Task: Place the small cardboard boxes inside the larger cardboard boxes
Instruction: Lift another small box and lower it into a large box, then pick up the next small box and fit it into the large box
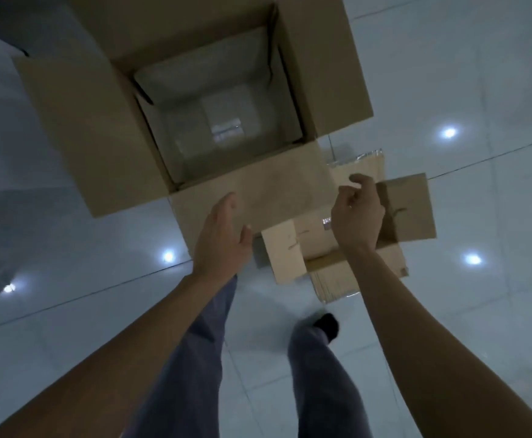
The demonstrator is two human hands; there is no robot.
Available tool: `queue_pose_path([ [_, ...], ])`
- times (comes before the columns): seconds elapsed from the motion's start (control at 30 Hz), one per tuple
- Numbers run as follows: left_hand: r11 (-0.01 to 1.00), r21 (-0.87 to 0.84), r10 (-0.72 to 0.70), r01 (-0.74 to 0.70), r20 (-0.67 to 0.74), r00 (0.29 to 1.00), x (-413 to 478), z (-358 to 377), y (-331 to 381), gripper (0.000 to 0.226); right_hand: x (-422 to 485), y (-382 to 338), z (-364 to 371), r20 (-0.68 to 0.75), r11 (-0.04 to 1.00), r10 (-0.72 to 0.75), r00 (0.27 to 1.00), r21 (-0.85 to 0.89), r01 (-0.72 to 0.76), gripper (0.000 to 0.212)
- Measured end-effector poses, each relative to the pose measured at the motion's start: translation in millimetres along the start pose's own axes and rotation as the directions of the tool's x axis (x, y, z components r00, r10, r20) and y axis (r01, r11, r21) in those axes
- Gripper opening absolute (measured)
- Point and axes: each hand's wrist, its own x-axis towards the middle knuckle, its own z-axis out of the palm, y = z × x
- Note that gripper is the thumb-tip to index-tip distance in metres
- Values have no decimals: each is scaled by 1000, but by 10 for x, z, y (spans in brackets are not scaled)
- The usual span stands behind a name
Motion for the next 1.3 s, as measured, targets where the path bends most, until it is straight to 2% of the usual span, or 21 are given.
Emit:
queue_pose_path([
  [0.13, 999, -36, 4, -3, 34, 999, -213, 518, 62, 64, -99, 644, -239, 59, 994, 109, 992, 18, -110, 32],
  [0.27, 999, 40, -10, 6, 85, 996, -308, 1214, 61, 62, -32, 1406, -493, 179, 993, 110, 978, 11, -114, 33],
  [0.4, 978, 112, -189, 174, 135, 973, -372, 1863, 35, 59, 148, 2138, -787, 404, 995, 49, 913, -98, -10, 38],
  [0.47, 964, 90, -260, 252, 93, 961, -453, 2153, 29, 60, 269, 2478, -964, 480, 981, 0, 877, -169, 93, 43],
  [0.53, 957, 108, -277, 270, 62, 959, -550, 2457, 26, 61, 424, 2754, -1095, 510, 962, -64, 858, -196, 189, 48],
  [0.67, 953, 164, -276, 256, 119, 954, -599, 3101, -134, 63, 706, 3200, -1064, 506, 934, -135, 852, -221, 279, 56],
  [0.77, 895, 307, -327, 323, -38, 944, -390, 3418, -330, 66, 967, 3521, -829, 517, 920, -174, 838, -219, 326, 62],
  [0.83, 833, 338, -402, 437, -171, 899, -210, 3533, -533, 72, 1120, 3677, -630, 539, 919, -179, 823, -207, 336, 69],
  [0.93, 763, 162, -571, 626, -287, 770, 57, 3649, -851, 94, 1351, 3932, -319, 482, 847, -255, 838, -308, 434, 70],
  [0.97, 722, 49, -648, 690, -301, 700, 146, 3674, -918, 105, 1445, 4010, -236, 434, 832, -273, 858, -342, 437, 65],
  [1.03, 601, -159, -790, 783, -270, 551, 287, 3707, -996, 129, 1662, 4132, -113, 376, 859, -222, 900, -360, 363, 60],
  [1.07, 561, -212, -823, 800, -242, 513, 326, 3731, -1025, 137, 1748, 4166, -67, 356, 881, -178, 917, -357, 310, 59],
  [1.1, 550, -241, -833, 800, -226, 504, 352, 3766, -1043, 140, 1820, 4185, -30, 314, 893, -150, 938, -364, 264, 59],
  [1.2, 558, -303, -827, 773, -280, 487, 393, 3880, -1051, 124, 1898, 4224, -16, 117, 890, -72, 991, -441, 117, 65],
  [1.3, 557, -280, -802, 782, -425, 420, 357, 3953, -990, 94, 1956, 4287, -39, 97, 896, -12, 995, -440, 54, 54],
])
